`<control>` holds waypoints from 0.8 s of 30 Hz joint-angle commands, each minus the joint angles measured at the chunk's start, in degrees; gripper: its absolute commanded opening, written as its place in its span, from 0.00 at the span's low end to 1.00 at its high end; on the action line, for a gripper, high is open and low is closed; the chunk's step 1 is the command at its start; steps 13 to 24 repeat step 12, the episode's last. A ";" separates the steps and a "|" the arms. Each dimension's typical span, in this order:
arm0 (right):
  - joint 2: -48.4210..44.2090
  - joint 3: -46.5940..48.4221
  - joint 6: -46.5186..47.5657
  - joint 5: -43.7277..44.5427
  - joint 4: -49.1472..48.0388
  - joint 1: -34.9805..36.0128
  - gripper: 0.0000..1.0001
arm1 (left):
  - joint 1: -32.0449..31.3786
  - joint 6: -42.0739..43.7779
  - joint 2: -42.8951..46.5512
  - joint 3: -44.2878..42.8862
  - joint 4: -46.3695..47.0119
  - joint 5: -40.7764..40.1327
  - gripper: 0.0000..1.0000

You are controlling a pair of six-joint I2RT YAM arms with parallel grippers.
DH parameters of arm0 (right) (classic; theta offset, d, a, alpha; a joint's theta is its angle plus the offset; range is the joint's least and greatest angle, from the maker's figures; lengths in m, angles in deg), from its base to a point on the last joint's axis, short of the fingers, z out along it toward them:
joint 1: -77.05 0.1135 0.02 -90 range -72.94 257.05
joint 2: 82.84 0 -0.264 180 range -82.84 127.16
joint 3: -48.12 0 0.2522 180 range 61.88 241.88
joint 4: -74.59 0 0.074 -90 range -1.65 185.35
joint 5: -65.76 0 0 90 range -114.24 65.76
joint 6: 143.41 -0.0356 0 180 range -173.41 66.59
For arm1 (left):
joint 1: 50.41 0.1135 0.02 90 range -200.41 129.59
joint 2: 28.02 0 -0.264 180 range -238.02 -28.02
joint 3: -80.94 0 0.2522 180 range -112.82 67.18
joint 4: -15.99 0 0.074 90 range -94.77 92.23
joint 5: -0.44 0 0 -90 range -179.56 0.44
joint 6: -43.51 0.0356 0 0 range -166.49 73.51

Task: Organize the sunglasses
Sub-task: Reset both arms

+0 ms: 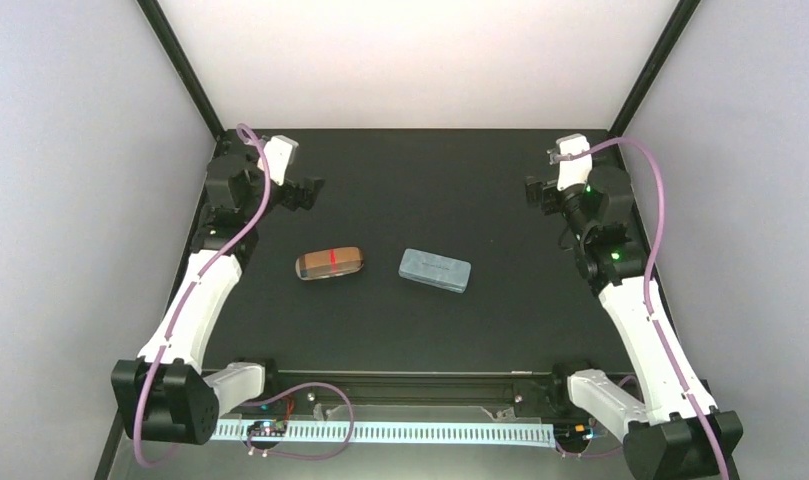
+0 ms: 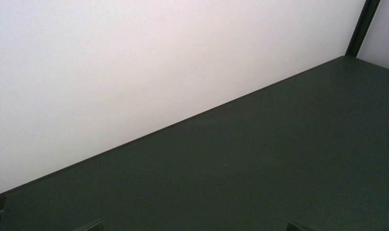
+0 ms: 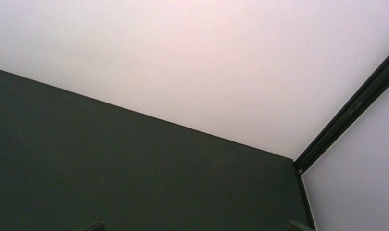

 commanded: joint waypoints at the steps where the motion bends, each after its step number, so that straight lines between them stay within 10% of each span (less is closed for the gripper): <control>1: -1.85 -1.38 0.94 2.97 -1.94 -0.07 1.00 | 0.09 -0.78 2.60 -1.07 0.36 0.89 0.99; 24: -1.75 -2.16 0.36 0.90 -1.97 -0.02 1.00 | 0.09 -0.77 3.86 -0.80 -0.59 -1.27 0.99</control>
